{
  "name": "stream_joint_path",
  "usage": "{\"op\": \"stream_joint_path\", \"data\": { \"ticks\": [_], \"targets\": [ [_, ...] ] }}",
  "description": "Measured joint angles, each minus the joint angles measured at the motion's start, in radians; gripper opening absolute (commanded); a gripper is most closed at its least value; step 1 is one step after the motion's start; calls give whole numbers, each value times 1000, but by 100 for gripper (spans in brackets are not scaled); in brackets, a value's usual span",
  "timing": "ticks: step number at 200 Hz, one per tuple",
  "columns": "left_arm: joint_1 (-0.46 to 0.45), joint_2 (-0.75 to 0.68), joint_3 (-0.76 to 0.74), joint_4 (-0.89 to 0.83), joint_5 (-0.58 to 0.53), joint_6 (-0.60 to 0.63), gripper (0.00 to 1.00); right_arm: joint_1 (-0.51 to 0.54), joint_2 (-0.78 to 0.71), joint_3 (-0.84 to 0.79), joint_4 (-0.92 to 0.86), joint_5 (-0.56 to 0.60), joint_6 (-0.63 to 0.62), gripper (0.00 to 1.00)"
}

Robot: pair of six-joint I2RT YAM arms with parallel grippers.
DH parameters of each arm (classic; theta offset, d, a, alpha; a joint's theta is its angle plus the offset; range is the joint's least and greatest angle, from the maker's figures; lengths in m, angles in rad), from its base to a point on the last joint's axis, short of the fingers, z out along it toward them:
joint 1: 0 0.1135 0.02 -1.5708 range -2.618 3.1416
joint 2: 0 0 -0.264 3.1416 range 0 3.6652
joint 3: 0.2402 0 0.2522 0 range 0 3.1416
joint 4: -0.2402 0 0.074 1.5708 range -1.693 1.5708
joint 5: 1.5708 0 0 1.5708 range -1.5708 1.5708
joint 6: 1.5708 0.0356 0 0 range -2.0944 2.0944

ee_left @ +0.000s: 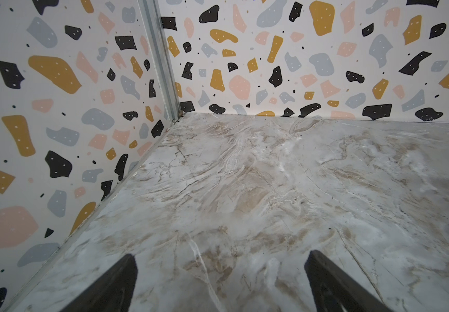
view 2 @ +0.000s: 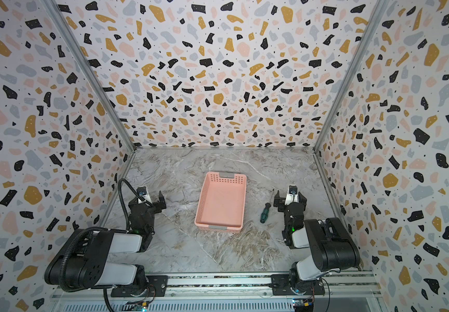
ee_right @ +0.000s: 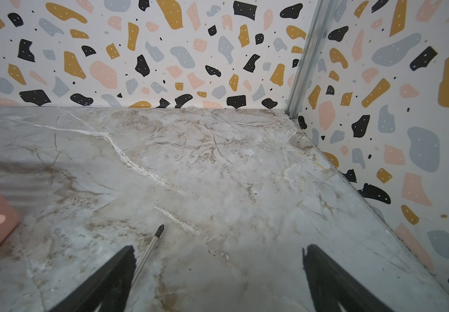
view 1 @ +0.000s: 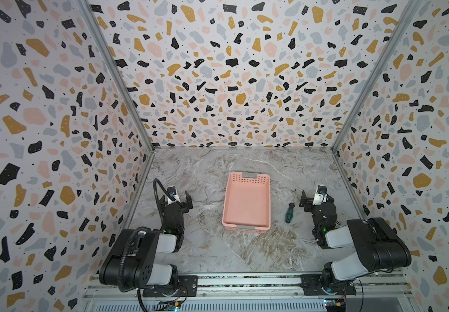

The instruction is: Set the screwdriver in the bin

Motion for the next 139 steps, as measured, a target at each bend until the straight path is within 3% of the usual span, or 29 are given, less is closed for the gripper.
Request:
{"op": "stream_joint_path", "data": {
  "ticks": [24,38,88,123,139],
  "targets": [
    [0,-17,10,-35,-7,-5,100,0,-29,-8,-8,-20,-8,99],
    [0,-88,72,-188,-11,-10,100,4,-124,-6,-89,-19,-7,99],
    [0,-373,403,-482,29,-152,99,11,-524,304,-694,14,236,99],
    [-8,-392,691,-747,132,-207,100,50,-587,484,-1046,36,386,99],
    [-14,-390,757,-836,202,-194,100,106,-587,506,-1178,55,449,99]
  ]
}}
